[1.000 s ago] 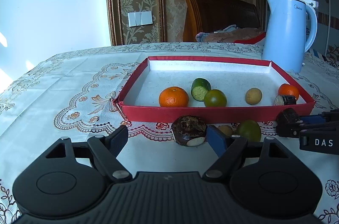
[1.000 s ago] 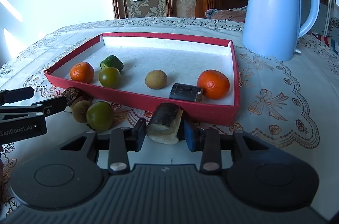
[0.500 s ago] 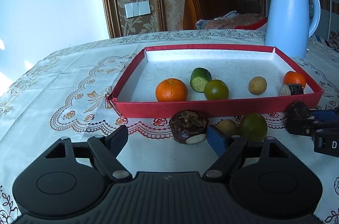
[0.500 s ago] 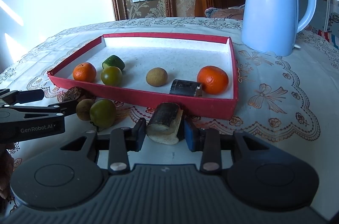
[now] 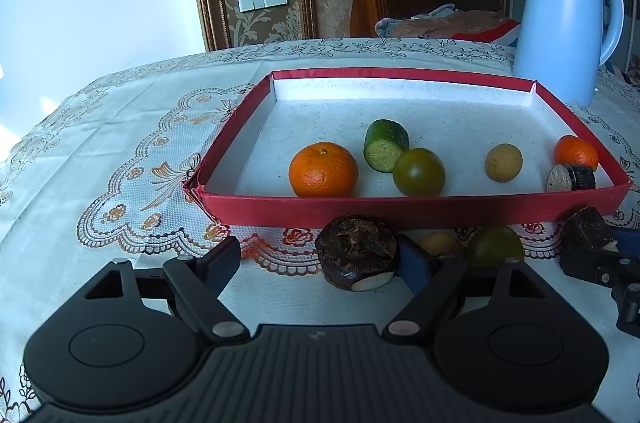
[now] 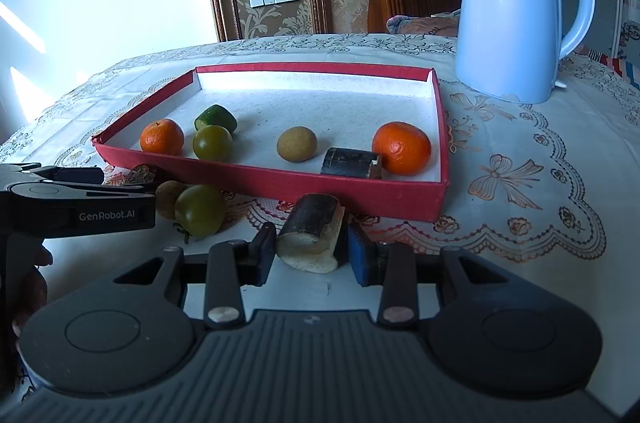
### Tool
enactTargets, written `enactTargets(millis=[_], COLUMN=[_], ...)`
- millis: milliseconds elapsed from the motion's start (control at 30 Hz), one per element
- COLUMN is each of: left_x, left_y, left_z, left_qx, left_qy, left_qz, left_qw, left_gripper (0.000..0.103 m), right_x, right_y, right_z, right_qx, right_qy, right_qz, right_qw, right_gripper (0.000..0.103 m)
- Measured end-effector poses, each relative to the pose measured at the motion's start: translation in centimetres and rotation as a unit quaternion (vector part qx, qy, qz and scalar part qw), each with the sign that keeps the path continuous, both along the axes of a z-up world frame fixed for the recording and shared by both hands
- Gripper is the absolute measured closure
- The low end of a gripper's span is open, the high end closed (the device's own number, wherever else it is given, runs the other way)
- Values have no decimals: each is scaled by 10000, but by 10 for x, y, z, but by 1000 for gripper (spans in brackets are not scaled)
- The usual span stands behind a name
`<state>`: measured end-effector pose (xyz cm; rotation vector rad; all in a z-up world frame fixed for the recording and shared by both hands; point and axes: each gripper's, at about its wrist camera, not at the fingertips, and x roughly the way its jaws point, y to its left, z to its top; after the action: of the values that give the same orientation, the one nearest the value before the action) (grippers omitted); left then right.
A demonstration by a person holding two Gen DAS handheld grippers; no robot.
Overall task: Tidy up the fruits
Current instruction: 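Close the right gripper around the dark eggplant chunk, then lift the eggplant chunk off the table with the right gripper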
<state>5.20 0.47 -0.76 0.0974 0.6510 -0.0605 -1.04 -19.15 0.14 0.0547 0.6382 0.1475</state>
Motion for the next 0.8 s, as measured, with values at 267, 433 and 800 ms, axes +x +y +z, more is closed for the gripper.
enactTargets(millis=[267,433,800], left_x=[2,2,1], left_y=[5,5,6], left_z=[-2,-2,-2], left_qx=[-175,-210,-258], left_qy=[37,35,33], left_qz=[14,13,-3], left_qw=[9998,9998,9997], left_gripper=[19,19,20], right_x=[0,1,1], right_y=[6,8,11], right_z=[-1,-1,-2], right_qx=[-151,-225,-368], right_qy=[-10,30,23], right_qz=[4,-35,-56], right_qw=[9999,9997,9993], right_gripper=[68,70,71])
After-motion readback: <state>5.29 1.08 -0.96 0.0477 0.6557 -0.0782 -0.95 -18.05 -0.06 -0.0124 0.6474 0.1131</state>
